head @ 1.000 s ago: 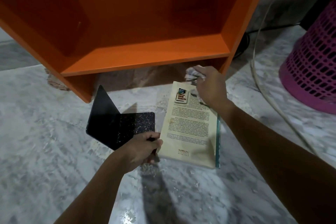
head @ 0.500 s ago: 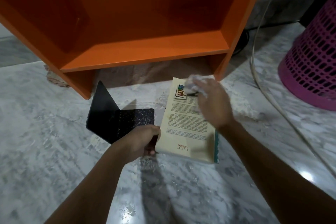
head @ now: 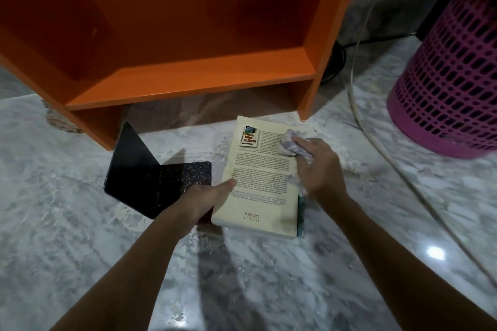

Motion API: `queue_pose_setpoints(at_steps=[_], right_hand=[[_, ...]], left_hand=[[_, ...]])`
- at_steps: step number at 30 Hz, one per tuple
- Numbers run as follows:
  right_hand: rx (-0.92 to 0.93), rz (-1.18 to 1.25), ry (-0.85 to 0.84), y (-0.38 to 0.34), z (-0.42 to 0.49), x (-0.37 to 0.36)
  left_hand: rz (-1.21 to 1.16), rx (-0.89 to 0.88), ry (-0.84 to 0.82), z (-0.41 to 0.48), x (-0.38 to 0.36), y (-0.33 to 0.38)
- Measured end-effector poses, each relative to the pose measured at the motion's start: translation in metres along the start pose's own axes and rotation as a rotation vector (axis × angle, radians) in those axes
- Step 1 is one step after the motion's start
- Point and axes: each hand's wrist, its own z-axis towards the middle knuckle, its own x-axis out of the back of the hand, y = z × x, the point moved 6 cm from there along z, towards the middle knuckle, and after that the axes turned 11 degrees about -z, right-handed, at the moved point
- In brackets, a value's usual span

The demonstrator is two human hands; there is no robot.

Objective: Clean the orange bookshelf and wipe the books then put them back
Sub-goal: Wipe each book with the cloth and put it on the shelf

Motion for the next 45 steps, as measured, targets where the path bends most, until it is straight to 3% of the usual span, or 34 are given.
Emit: queue_pose_setpoints(at_steps=[9,15,19,22,26,30,33,36,40,42,45], right_hand=[[-0.228,0.221,-0.033,-0.012,-0.02,-0.007],[-0.349,0.468,-0.063,-0.022,-0.027,-0.014],[-0.6,0.789,-0.151,-0.026,-0.024,-0.033],[-0.783,1.016,-0.128,-0.023,-0.017,-0.034],[-0.808,1.118,-0.132,0.0,-0.016,-0.015],[-0.814,1.038,-0.093,0.028,-0.021,0.003],[-0.833,0.848,-0.091,0.045,-0.024,0.01],[-0.75,0.582,-0.13,0.051,-0.022,0.017],[-0.628,0.448,-0.144,0.055,-0.019,0.018],[-0.617,0.481,-0.104,0.056,-0.019,0.024],[-0.605,0.553,0.053,0.055,-0.025,0.044]], left_hand=[[-0.022,-0.185,-0.085,-0.039,-0.015,0.041],[0.286,-0.468,-0.017,-0.079,-0.012,0.086],[0.665,-0.733,0.044,-0.12,-0.034,0.115],[0.817,-0.767,0.024,-0.133,-0.058,0.105],[0.862,-0.806,0.048,-0.136,-0.099,0.078],[0.892,-0.871,0.074,-0.131,-0.138,0.055],[0.945,-0.829,0.111,-0.115,-0.158,0.039],[1.096,-0.771,0.169,-0.101,-0.168,0.029],[1.158,-0.7,0.143,-0.085,-0.154,0.024],[1.049,-0.694,0.057,-0.08,-0.14,0.027],[0.623,-0.594,-0.082,-0.072,-0.113,0.037]])
